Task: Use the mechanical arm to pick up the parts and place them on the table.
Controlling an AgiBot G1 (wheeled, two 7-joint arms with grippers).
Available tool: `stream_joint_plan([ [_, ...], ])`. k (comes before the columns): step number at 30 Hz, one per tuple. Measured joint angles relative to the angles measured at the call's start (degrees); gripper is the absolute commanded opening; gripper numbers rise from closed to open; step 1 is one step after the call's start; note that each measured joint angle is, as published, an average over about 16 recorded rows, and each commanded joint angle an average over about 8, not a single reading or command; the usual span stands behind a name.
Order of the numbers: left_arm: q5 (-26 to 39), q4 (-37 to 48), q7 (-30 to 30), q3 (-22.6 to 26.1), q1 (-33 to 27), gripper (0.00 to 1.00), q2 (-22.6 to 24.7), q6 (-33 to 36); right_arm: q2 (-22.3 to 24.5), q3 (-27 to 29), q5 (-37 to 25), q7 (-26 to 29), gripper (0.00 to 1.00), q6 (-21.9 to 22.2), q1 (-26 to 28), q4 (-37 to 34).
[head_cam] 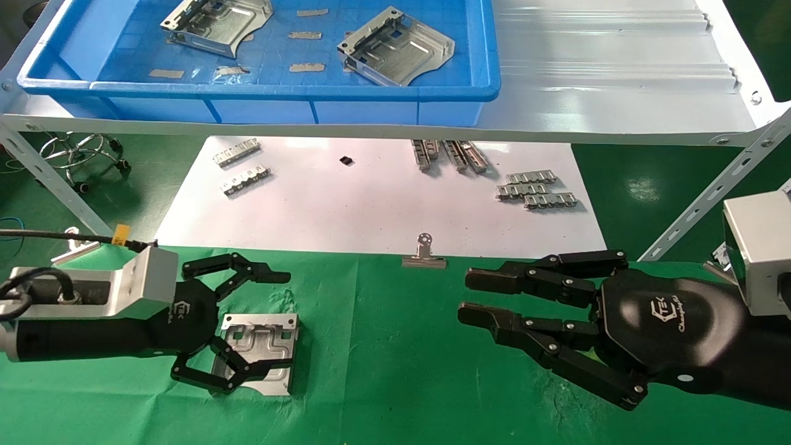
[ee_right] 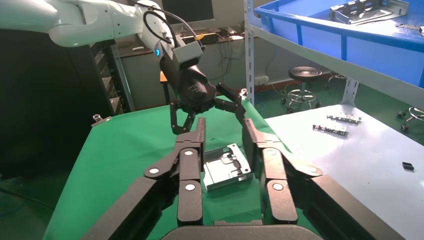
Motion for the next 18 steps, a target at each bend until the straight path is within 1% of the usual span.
stream_joint_plan([
  [18,-6.25,-14.87,-12.12,-11.19,10.04,1.0,-3.9,-1.23,0.0,0.0,0.0,0.0,1.0,0.0,0.0,0.0],
])
